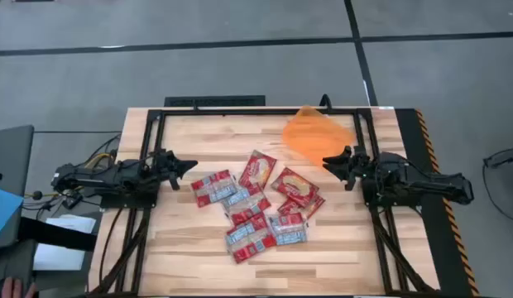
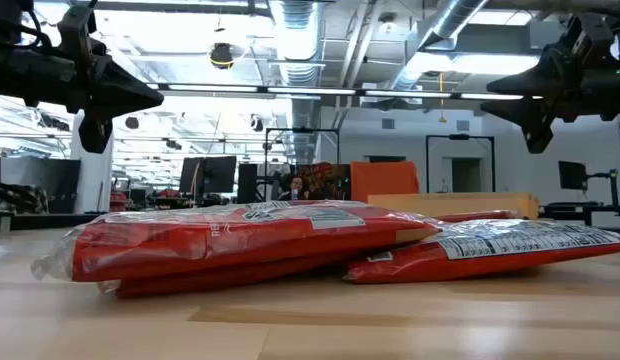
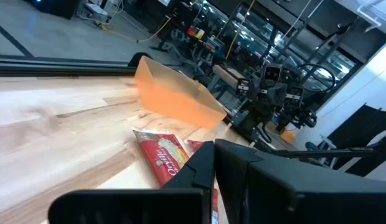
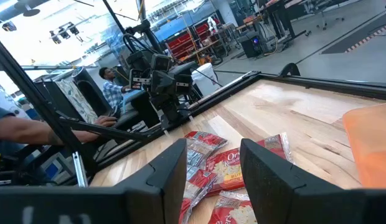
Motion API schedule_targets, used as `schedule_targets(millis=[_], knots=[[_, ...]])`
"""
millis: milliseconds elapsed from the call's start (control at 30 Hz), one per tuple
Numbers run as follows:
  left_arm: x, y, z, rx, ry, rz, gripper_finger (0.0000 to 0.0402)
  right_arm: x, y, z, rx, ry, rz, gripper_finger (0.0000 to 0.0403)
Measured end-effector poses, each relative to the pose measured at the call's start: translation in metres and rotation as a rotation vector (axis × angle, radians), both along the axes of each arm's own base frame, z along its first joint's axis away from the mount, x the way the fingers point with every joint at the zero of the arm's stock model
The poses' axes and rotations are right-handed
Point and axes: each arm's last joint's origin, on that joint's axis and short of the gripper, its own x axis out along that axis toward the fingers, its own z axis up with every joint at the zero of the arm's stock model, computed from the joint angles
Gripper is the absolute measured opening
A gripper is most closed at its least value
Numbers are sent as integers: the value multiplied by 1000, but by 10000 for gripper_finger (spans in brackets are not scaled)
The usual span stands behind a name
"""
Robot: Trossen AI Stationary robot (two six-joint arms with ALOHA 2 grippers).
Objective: Sort popcorn bags into baskets
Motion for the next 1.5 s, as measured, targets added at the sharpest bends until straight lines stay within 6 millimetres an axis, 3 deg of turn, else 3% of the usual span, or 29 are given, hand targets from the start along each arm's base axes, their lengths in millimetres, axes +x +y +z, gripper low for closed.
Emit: schedule_targets(millis=[1500], knots=[[0, 0, 0, 0, 0, 3, 0, 0, 0, 0, 0, 0, 0, 172]])
